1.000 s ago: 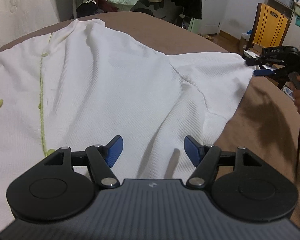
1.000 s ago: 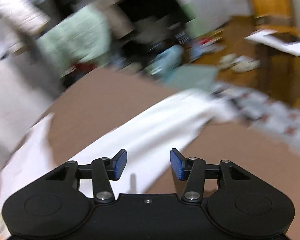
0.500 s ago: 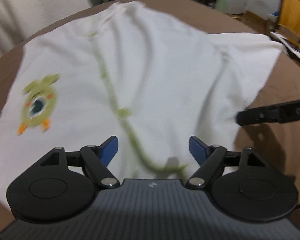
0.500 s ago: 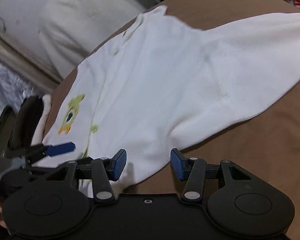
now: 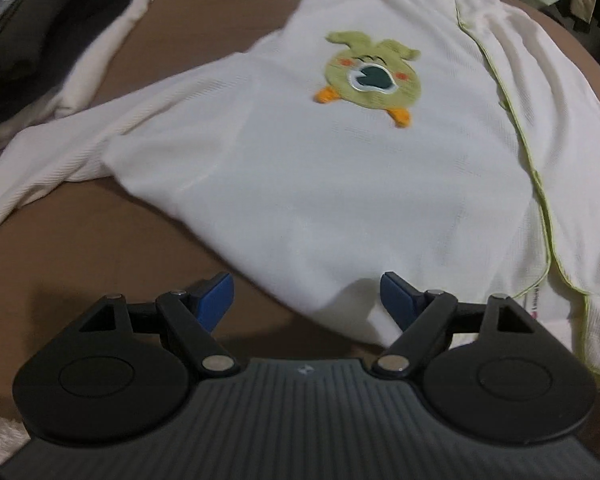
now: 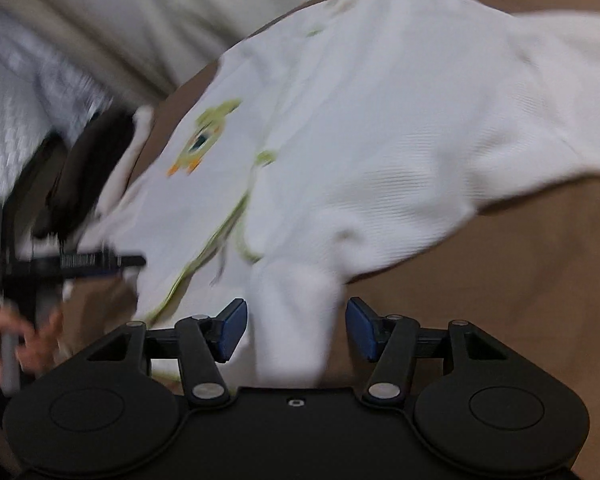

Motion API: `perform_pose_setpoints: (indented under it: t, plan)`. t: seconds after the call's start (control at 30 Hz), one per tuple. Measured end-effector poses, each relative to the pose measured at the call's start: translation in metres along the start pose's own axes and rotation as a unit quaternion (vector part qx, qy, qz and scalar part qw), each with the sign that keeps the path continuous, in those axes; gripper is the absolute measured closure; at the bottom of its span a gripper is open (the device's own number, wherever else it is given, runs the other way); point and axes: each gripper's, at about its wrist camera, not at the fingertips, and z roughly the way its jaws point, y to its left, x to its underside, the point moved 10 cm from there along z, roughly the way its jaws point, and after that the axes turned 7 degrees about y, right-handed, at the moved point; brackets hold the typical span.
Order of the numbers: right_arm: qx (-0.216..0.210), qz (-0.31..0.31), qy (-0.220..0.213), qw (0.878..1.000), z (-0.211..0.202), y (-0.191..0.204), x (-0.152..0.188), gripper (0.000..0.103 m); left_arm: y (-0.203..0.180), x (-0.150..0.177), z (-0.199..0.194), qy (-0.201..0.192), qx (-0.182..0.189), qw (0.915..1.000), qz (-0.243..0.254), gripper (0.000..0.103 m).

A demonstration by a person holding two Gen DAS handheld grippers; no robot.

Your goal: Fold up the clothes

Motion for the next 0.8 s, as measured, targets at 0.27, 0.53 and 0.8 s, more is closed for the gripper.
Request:
perform_pose_setpoints:
  t: [0.27,0.53,0.8]
  plan:
    - [0.135,-0.101,0.017,0.986,0.019,0.012,0.01,0.091,-0.027,0.03,0.01,0.05,0.02,0.9983,0.025,0.023]
    - [0.135,-0.014,0.062,0.989,-0.014,0.002,0.047,0.096,-0.031,0.055,-0.006,0.063,0.064,0.9955,0.031,0.017]
    - [0.081,-0.105,0.044,0.99,-0.006,0.034,0.04,0.093,-0.051,0.07,-0.018,0.026,0.072,0.9949,0.065,0.016]
